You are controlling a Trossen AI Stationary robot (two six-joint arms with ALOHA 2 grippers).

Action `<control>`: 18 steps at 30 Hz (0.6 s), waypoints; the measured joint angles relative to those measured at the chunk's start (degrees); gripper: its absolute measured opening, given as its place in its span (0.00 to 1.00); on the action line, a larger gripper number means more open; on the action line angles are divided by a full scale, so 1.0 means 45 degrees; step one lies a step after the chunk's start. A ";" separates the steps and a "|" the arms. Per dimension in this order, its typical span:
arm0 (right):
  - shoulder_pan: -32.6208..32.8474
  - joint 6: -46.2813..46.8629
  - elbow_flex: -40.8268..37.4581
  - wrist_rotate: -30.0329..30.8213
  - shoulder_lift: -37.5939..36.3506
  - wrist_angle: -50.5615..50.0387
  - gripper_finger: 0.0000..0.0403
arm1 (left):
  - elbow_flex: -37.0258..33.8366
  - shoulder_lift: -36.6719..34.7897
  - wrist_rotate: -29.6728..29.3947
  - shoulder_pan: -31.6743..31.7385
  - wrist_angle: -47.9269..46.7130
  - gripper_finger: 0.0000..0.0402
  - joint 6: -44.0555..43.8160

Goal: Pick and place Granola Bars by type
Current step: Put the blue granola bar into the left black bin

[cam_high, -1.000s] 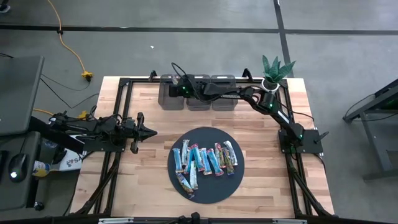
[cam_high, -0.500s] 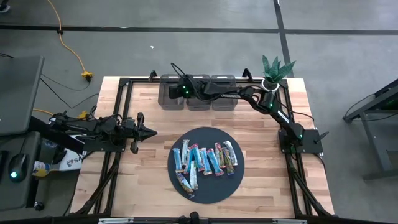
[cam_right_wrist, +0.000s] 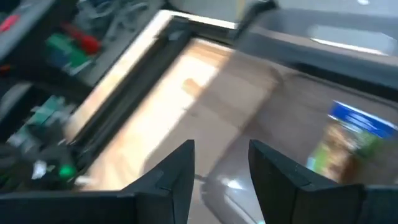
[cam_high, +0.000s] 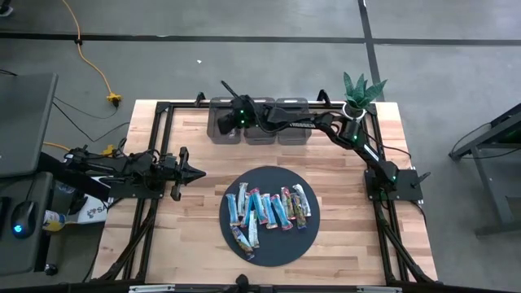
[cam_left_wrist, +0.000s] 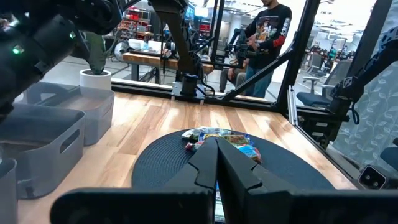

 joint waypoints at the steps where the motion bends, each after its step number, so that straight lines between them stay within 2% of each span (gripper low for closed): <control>1: 0.0000 -0.0322 0.0000 -0.0415 -0.0047 0.0087 0.33 | 0.0002 0.0000 0.0000 0.0000 -0.0003 0.00 0.0000; 9: 0.0295 -0.4184 0.0000 -0.2909 -0.0974 0.0280 0.33 | -0.0001 -0.0003 0.0013 0.0005 -0.0003 0.00 0.0000; 18: 0.1185 -0.5312 0.0000 -0.6118 -0.2686 -0.1459 0.33 | -0.0002 -0.0005 0.0029 0.0005 -0.0008 0.00 0.0000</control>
